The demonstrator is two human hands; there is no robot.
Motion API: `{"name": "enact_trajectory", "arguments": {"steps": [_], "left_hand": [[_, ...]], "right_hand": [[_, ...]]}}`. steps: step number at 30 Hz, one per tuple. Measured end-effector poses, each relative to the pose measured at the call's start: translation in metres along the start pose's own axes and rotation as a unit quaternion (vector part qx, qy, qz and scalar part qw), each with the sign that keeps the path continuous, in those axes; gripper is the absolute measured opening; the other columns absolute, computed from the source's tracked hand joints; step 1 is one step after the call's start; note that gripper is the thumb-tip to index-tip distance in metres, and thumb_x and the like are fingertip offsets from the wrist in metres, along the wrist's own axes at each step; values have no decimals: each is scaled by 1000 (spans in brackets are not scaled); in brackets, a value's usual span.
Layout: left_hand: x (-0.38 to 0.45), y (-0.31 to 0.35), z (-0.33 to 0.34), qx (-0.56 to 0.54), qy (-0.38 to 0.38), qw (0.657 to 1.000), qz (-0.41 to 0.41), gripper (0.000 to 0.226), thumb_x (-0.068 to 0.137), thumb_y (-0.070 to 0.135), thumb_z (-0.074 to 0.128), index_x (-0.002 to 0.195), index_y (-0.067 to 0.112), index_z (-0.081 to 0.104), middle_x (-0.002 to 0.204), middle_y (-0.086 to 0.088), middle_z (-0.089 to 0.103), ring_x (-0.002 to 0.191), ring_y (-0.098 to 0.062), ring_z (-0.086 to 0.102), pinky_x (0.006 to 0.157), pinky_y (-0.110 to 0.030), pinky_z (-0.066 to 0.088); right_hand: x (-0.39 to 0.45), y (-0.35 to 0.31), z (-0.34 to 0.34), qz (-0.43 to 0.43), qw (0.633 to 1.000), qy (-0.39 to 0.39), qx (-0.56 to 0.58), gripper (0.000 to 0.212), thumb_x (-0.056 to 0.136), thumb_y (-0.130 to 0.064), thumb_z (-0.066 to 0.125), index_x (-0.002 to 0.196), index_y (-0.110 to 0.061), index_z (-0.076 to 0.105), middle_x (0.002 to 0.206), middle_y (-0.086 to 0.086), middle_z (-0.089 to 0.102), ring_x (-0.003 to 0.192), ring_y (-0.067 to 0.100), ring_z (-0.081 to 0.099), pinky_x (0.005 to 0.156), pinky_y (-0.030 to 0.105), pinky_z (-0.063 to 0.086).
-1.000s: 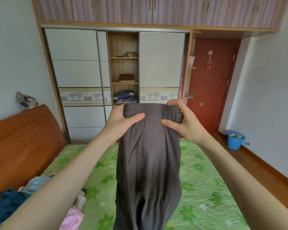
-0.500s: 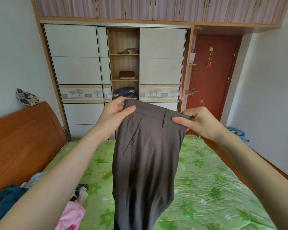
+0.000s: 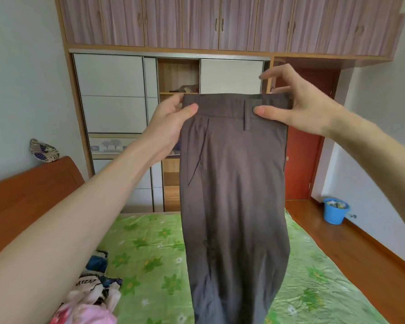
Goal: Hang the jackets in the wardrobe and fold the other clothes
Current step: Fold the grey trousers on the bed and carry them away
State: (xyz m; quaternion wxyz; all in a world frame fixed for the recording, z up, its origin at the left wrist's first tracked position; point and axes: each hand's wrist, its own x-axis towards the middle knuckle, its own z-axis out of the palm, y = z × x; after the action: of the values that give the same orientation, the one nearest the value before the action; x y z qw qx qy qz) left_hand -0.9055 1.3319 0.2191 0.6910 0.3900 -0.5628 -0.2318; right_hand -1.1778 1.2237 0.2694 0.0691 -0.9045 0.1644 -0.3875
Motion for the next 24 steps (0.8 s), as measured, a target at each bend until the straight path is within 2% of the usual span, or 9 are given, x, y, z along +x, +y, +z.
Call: {"name": "enact_trajectory", "arguments": {"steps": [2,3,6,11,13,15,19,21,24], "left_hand": [[1,0,3,-17,0,1000,-1,22,105,2,54,120,11,68,114,-5,77,109,-19,72,101,-39,57],[-1,-2,3,-25,0,1000,-6,22,105,2,55,123,8,67,118,-8,76,110,-21,72,102,-40,57],[-6,-8,0,5,-18,999,-37,24,105,5,58,128,7,64,124,-12,74,113,-23,72,98,-39,59],[-5,12,-8,287,-123,949,-44,19,92,24,79,110,26,73,96,12,78,92,-5,74,76,-27,59],[-3,25,-5,394,-197,895,-70,31,82,38,87,109,28,77,98,11,79,94,-10,76,83,-37,64],[-1,31,1,451,-268,842,-122,36,78,41,90,106,20,80,101,-4,80,98,-28,76,94,-53,61],[3,21,0,402,-410,766,-287,36,76,23,86,107,7,79,106,-13,80,102,-33,77,87,-44,64],[6,6,-6,364,-455,741,-334,36,75,19,83,108,7,78,112,-15,79,104,-30,76,87,-40,64],[23,-29,-21,363,-462,716,-377,33,90,14,76,122,5,73,121,-15,76,115,-31,72,100,-46,59]], "right_hand": [[4,-12,-5,3,995,-33,-90,55,84,-56,76,131,-30,62,100,-12,69,86,-7,66,81,20,55],[6,-15,-6,17,991,-65,-112,57,82,-57,77,129,-28,65,96,-17,69,77,-9,66,72,12,53],[9,-9,-4,87,978,-172,-83,48,79,-51,80,117,-24,68,89,-1,73,62,17,70,52,20,54],[9,-1,-1,112,963,-241,-49,50,75,-53,78,113,-22,68,104,0,76,93,21,75,85,48,63],[9,-5,5,127,951,-276,-53,58,74,-60,75,118,-24,68,108,-2,76,97,20,74,91,49,61],[9,-6,11,131,932,-333,-60,50,77,-59,74,117,-29,71,108,-7,78,99,15,75,94,45,60],[4,-4,24,195,848,-489,60,26,91,-24,76,116,-17,77,113,3,79,108,22,75,88,29,61],[3,7,37,212,806,-534,138,31,89,-21,81,118,-9,77,121,16,75,116,35,71,94,40,59],[12,35,68,224,801,-543,117,50,82,-41,86,121,-12,76,129,20,71,127,52,58,112,71,33]]}}
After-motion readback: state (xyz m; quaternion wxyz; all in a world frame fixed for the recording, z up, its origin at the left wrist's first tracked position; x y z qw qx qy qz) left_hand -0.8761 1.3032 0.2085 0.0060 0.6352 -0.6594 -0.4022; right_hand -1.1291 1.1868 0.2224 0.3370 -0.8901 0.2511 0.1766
